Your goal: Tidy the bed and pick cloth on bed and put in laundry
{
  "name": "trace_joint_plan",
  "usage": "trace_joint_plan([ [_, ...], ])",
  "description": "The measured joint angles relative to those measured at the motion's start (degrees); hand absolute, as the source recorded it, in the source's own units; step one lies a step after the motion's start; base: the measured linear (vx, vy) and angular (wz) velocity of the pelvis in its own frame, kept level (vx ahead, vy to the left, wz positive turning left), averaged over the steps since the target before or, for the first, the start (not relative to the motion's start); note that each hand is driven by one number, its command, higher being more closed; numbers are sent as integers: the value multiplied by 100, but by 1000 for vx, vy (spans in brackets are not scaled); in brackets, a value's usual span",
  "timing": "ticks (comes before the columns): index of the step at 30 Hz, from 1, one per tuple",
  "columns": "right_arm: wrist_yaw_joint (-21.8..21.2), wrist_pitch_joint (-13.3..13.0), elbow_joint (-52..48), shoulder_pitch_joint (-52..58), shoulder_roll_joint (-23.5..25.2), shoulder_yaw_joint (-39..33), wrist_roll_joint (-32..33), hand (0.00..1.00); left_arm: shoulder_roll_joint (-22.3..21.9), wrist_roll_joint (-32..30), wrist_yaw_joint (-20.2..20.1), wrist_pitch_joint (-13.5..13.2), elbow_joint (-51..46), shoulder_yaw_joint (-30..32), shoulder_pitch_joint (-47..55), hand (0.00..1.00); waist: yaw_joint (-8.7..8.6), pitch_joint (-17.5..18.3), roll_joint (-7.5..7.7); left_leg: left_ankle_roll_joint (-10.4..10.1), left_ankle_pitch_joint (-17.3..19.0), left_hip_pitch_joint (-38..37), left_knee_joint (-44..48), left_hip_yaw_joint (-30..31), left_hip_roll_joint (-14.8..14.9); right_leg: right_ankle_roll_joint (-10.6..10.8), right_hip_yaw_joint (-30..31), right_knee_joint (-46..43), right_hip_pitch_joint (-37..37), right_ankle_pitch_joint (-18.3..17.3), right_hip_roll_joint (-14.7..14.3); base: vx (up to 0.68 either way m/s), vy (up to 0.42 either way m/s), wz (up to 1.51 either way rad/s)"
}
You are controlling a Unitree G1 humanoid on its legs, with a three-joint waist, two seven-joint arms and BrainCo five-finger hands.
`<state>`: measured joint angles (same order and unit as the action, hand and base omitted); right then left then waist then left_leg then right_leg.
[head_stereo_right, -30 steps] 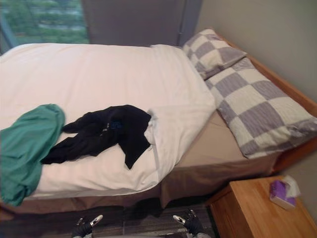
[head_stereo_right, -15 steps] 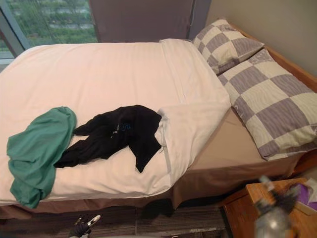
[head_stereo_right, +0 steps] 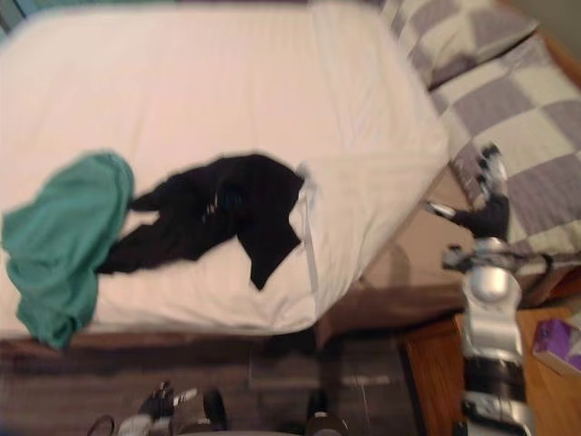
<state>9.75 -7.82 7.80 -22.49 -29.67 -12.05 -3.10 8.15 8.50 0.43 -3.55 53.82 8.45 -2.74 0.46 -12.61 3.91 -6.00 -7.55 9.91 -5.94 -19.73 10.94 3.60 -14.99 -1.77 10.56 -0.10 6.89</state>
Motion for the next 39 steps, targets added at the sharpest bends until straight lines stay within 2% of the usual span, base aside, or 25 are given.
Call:
trace_joint_plan([
  [1,53,149,1,-238,6,194,-121,0,-15,73,42,53,-108,-39,-133,0,81,-105,10,-4,-72,131,0,50,29,-29,-30,0,99,28,-30,-84,-38,18],
  [4,137,418,5,-618,7,514,-282,0,-19,216,215,126,-271,-171,-204,0,126,-167,-11,-35,-167,328,0,205,31,-37,-138,-3,202,37,-41,-18,-20,20],
  [8,349,941,106,-1134,3,580,-450,0,8,220,253,215,-309,-172,-577,0,236,-365,18,-48,-268,581,1,331,21,-27,-203,6,361,72,-58,5,1,17],
  [11,552,1292,177,-1491,-6,585,-517,0,42,227,251,225,-315,-178,-819,0,238,-415,15,-45,-369,930,3,466,18,-47,-308,15,629,121,-61,-9,9,16],
  [14,713,1661,343,-1880,-21,586,-701,0,88,352,251,326,-316,-192,-1048,0,277,-560,11,-125,-495,1138,26,465,9,-57,-308,142,777,241,-66,-2,4,2],
  [18,742,1962,389,-2310,-195,688,-727,0,245,452,250,384,-358,-404,-1286,0,299,-635,-14,-124,-584,1452,22,462,19,-79,-301,174,1083,339,-80,-14,5,-1],
  [23,440,2117,501,-2926,-563,900,-641,0,271,626,249,463,-509,-580,-1597,0,298,-799,-58,-74,-676,1831,18,453,22,-97,-280,190,1475,463,-75,-32,21,-4],
  [27,-144,2323,506,-3078,-736,1077,-196,0,289,673,192,546,-536,-636,-1885,0,301,-872,-87,-122,-825,2121,28,457,20,-104,-292,182,1750,513,-53,-1,10,1],
  [28,-254,2346,506,-3087,-747,1077,-154,100,303,678,186,546,-562,-662,-1917,0,302,-924,-89,-154,-865,2119,28,450,17,-104,-296,162,1749,513,-42,22,7,4],
  [35,-737,2356,504,-3127,-1139,942,489,100,413,841,-50,554,-778,-834,-2128,0,315,-998,-146,-110,-834,2332,7,363,79,-113,-311,1,2031,498,-30,6,1,-1],
  [37,-845,2284,504,-3106,-1170,883,659,100,436,841,-77,558,-782,-833,-2136,0,317,-1000,-147,-94,-822,2302,3,288,78,-118,-301,-69,2059,469,-2,35,11,-6],
  [39,-925,2083,502,-2945,-1208,742,859,100,507,847,-152,563,-822,-827,-2134,0,322,-1000,-147,-94,-823,2271,11,256,81,-131,-301,-121,2058,432,7,43,0,-2],
])
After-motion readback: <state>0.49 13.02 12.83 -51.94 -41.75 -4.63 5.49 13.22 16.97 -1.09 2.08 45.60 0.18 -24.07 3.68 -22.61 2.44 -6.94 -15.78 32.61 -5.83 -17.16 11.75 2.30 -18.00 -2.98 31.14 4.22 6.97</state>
